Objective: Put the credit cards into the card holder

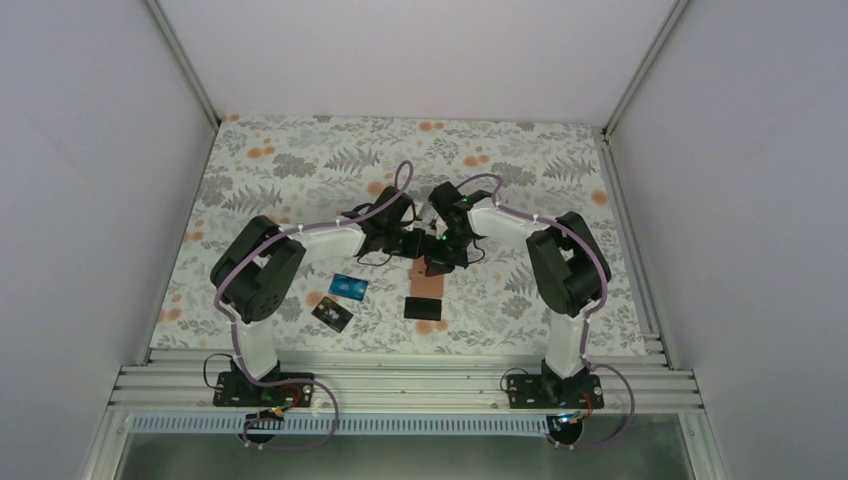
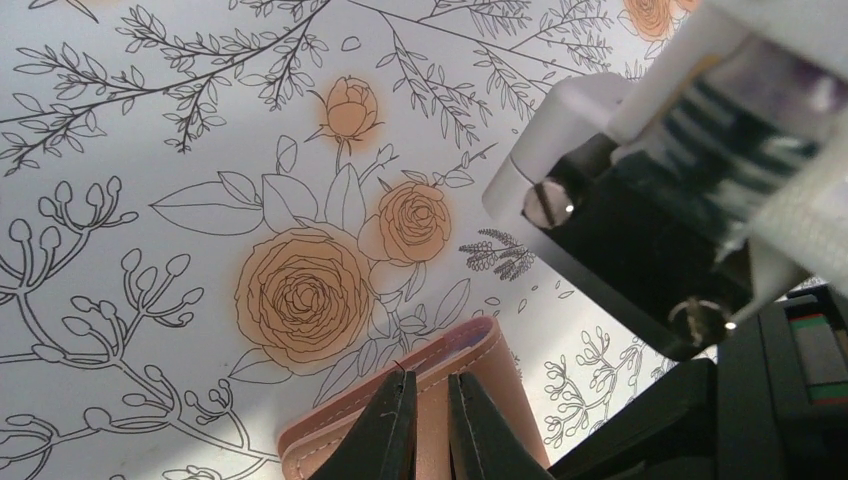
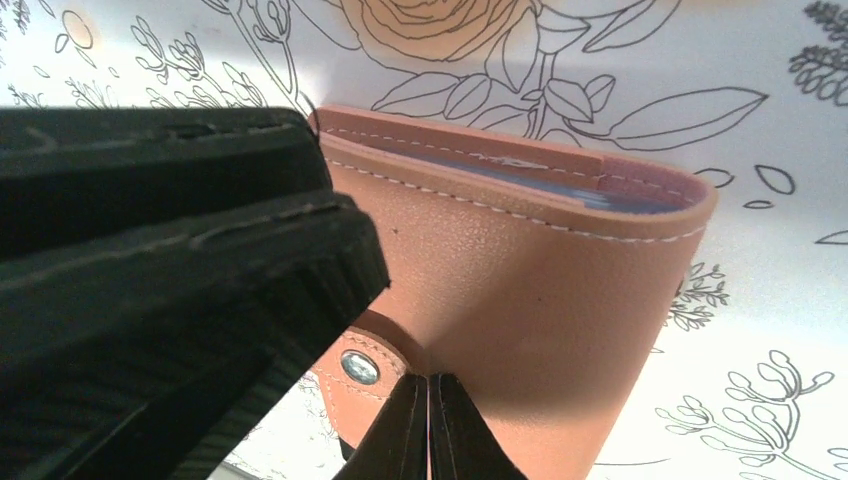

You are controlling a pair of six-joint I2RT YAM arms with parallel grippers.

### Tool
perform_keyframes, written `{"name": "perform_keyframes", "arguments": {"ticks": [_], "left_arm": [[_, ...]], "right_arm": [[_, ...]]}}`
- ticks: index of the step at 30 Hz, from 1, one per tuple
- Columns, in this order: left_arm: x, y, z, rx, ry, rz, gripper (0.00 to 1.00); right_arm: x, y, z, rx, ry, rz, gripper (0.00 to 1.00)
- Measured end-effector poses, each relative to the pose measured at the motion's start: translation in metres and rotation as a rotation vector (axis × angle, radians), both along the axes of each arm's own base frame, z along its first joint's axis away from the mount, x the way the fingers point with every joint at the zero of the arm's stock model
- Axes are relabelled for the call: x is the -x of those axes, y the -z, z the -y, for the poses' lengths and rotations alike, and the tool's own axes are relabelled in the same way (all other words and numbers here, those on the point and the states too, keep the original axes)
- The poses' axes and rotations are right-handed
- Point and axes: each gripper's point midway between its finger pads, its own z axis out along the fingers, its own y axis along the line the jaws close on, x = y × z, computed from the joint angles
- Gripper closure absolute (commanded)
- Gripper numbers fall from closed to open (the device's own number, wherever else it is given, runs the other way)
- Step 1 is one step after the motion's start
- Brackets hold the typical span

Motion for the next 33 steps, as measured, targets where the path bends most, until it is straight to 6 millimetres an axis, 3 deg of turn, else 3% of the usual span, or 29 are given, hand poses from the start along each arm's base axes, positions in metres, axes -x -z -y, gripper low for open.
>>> {"name": "perform_keyframes", "arguments": {"ticks": [6, 14, 25, 30, 33], "left_arm": [[0.001, 0.001, 0.0, 0.014, 0.014, -0.008, 0.89], [0.004, 0.007, -0.008, -0.001, 0.013, -0.019, 0.89], [0.005, -0.037, -0.026, -0.028, -0.006, 0.098, 0.89], [0.015, -0.026, -0.044, -0.092, -0.022, 0.095, 0.89], [0.021, -0.014, -0.052, -0.128, -0.021, 0.075, 0.89]], "right_arm": [[0.001, -0.001, -0.001, -0.007, 0.002, -0.008, 0.84], [-0.002, -0.002, -0.006, -0.035, 0.0, 0.002, 0.87], [-0.003, -0.009, -0.006, -0.046, -0.007, 0.028, 0.89], [-0.005, -0.025, -0.011, -0.099, -0.019, 0.057, 0.79], [-0.005, -0.028, -0.014, -0.125, -0.029, 0.062, 0.77]]}}
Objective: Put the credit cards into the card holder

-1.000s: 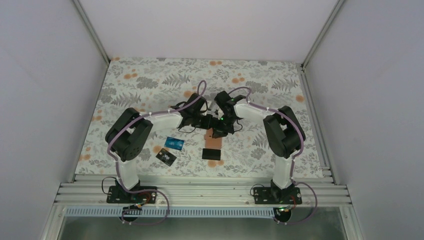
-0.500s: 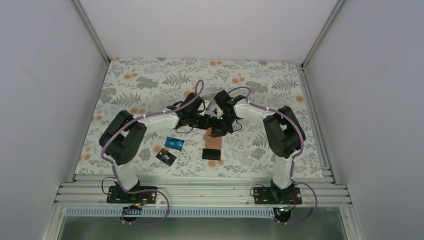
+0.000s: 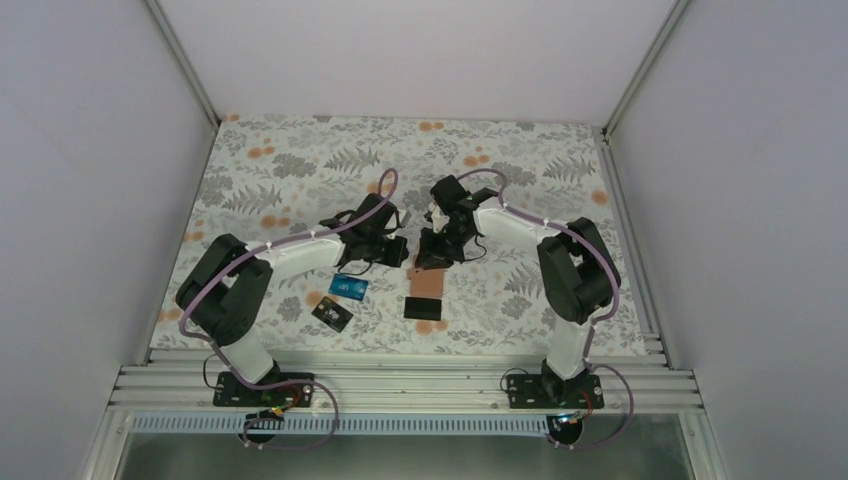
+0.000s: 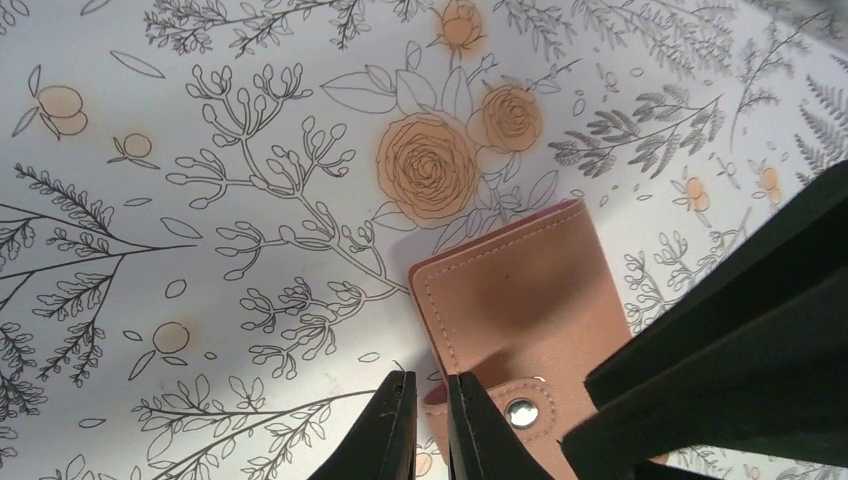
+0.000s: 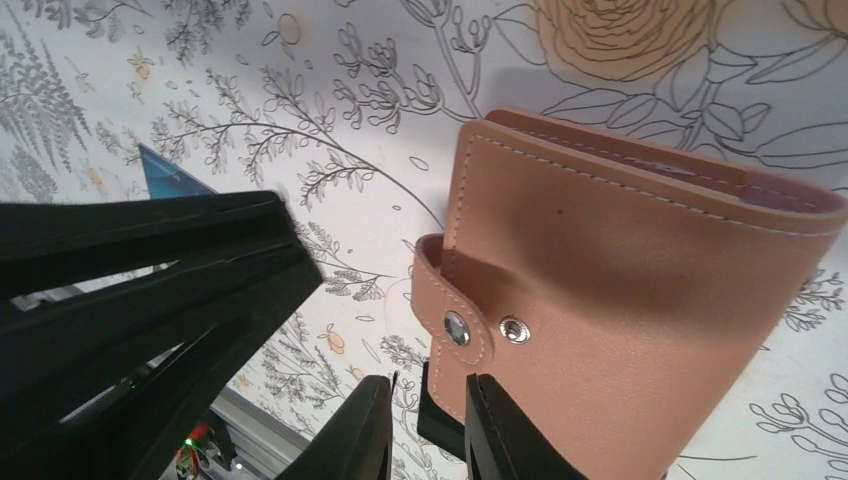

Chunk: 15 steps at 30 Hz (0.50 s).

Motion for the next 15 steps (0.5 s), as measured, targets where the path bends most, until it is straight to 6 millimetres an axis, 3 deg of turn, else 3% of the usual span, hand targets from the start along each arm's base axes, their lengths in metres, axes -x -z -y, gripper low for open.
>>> {"name": "perform_keyframes", "arguments": {"ticks": [15], "left_arm": [[0.0, 0.026, 0.004, -0.019, 0.011, -0.043, 0.89]], "right_arm": [[-0.002, 0.002, 0.001, 0.0, -0.002, 0.005, 0.72]]}}
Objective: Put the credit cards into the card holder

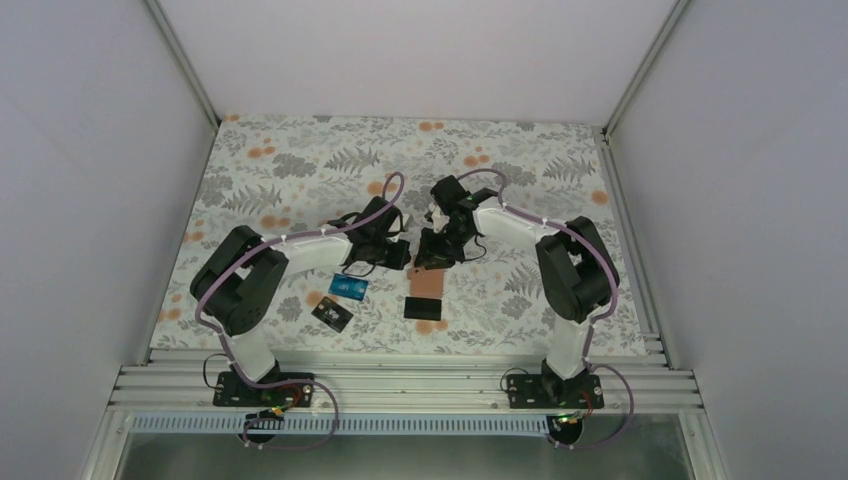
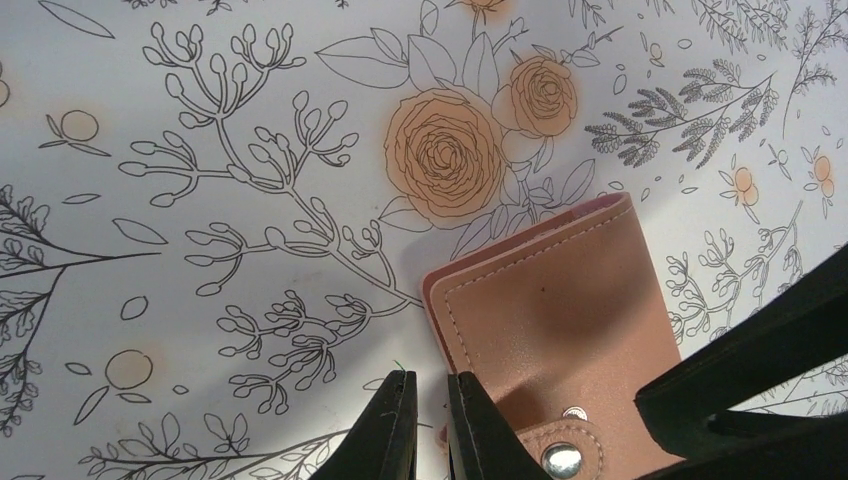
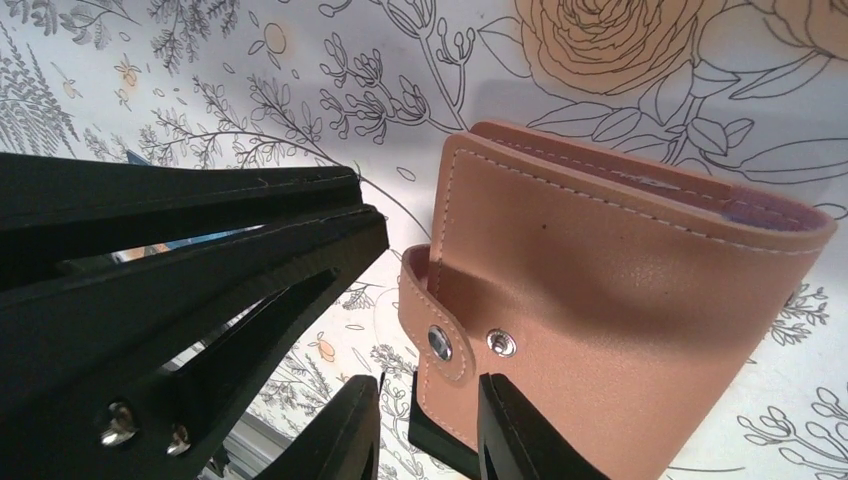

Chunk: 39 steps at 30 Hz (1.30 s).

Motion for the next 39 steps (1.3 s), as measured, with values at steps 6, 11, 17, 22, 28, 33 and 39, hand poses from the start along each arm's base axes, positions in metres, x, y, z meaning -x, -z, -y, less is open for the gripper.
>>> {"name": "perform_keyframes", "arguments": {"ticks": [6, 11, 17, 22, 28, 33, 39], "left_arm": [[-0.002, 0.0, 0.003, 0.009, 0.002, 0.005, 0.89], [-0.002, -0.002, 0.004, 0.016, 0.005, 0.005, 0.89], [-0.002, -0.002, 0.005, 0.02, 0.008, 0.002, 0.89], [-0.001, -0.002, 0.005, 0.02, 0.008, 0.001, 0.89], [-0.001, -0.002, 0.005, 0.022, 0.008, -0.001, 0.89], [-0.001, -0.002, 0.005, 0.023, 0.007, -0.001, 0.89], [-0.002, -0.002, 0.005, 0.024, 0.008, 0.001, 0.89]], "right_arm": [[0.0, 0.007, 0.0, 0.005, -0.001, -0.009, 0.74], [-0.001, 0.009, -0.001, 0.004, -0.001, -0.009, 0.76], [-0.002, 0.011, -0.001, 0.002, -0.001, -0.007, 0.76], [0.0, 0.015, 0.0, 0.008, -0.001, -0.014, 0.75], [0.0, 0.016, 0.0, 0.005, -0.001, -0.012, 0.79], [0.0, 0.018, -0.003, -0.008, -0.004, -0.023, 0.85], [0.001, 0.02, -0.005, -0.018, -0.006, -0.033, 0.93]]}}
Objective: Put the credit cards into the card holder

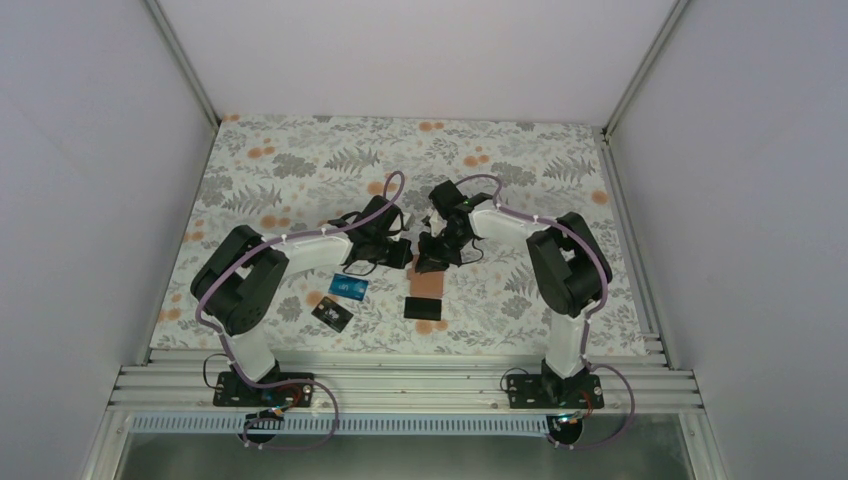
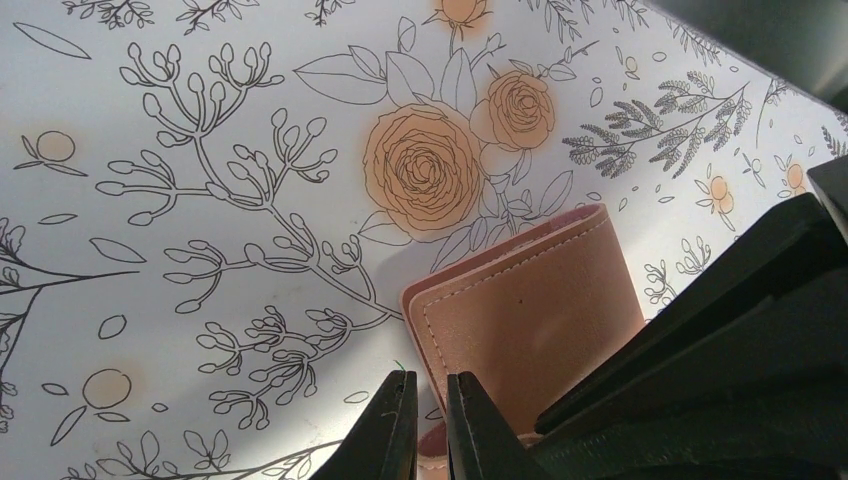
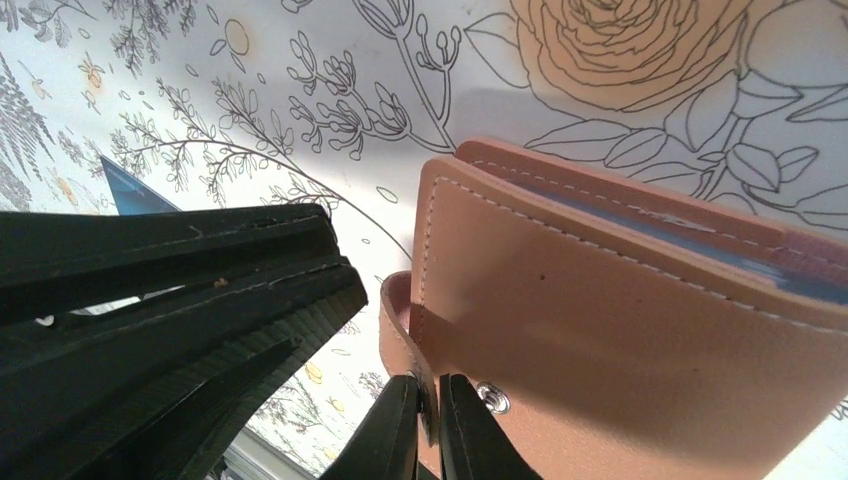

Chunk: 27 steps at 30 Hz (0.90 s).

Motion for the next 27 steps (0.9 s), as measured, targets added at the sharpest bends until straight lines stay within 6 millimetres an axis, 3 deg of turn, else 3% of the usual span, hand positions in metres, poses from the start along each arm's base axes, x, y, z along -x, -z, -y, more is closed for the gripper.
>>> {"name": "perform_keyframes", "arguments": {"ticks": [14, 27], "left_arm": [[-0.004, -0.006, 0.012, 0.044, 0.023, 0.002, 0.89], [-0.008, 0.015, 0.021, 0.052, 0.042, -0.034, 0.89]], "right_arm": [[0.001, 0.0, 0.0, -0.004, -0.002, -0.003, 0.96], [0.003, 0.003, 0.005, 0.025, 0.003, -0.011, 0.96]]}}
